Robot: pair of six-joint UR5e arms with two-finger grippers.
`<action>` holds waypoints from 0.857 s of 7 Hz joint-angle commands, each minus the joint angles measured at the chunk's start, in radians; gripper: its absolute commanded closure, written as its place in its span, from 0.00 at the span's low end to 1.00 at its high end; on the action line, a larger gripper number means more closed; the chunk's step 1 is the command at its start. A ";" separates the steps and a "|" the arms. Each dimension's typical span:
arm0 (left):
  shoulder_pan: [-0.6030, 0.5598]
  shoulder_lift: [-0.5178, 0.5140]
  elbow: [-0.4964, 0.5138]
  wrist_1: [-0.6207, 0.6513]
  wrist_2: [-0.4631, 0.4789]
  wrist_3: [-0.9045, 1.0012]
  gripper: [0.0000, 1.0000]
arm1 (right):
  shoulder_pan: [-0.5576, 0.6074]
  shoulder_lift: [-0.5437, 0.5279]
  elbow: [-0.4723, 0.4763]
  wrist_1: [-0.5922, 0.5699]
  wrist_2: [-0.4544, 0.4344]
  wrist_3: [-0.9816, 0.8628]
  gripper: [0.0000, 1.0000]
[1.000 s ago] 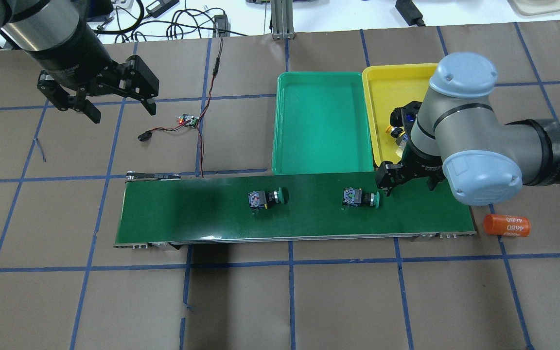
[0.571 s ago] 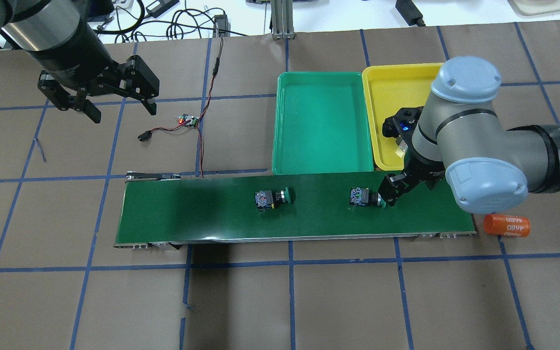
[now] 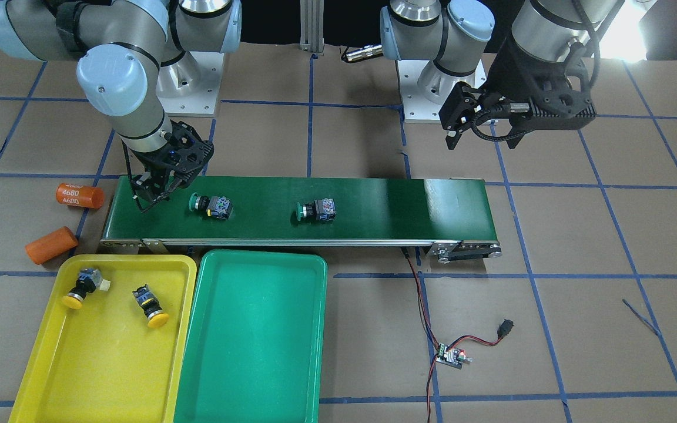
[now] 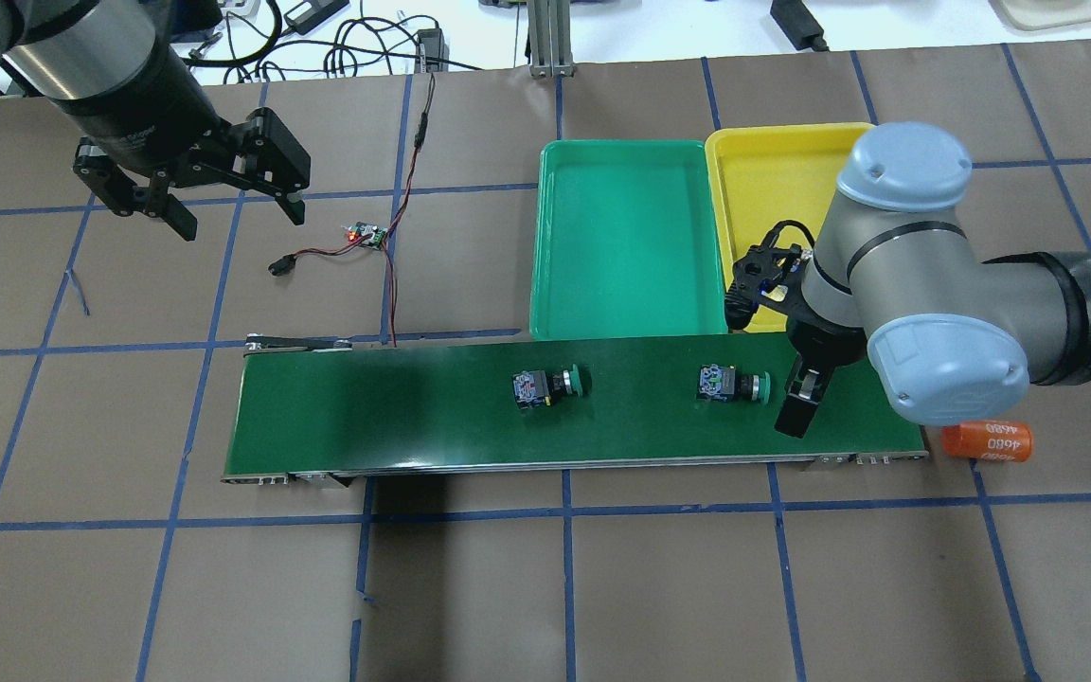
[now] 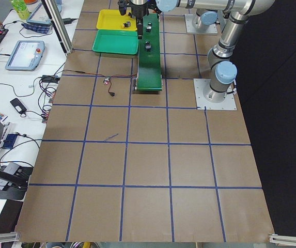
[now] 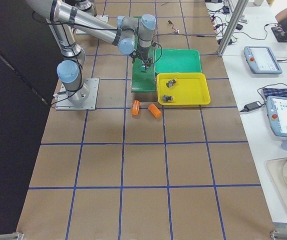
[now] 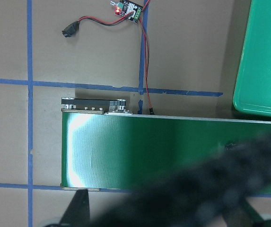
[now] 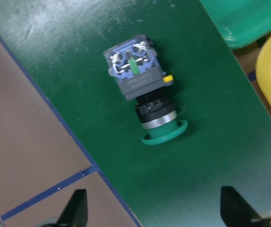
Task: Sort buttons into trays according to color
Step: 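Grasp the green-capped button with the right gripper and lift it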
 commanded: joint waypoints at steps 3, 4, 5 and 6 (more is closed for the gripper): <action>0.000 0.000 -0.001 0.000 0.000 0.000 0.00 | 0.002 0.012 0.088 -0.209 0.007 -0.237 0.11; 0.000 -0.002 -0.001 0.000 0.000 0.000 0.00 | 0.002 0.013 0.116 -0.261 0.034 -0.240 0.12; 0.002 -0.002 -0.001 0.001 0.000 0.001 0.00 | 0.002 0.013 0.120 -0.279 0.047 -0.240 0.19; 0.000 -0.002 -0.001 0.002 0.000 0.001 0.00 | 0.002 0.013 0.119 -0.279 0.048 -0.243 0.48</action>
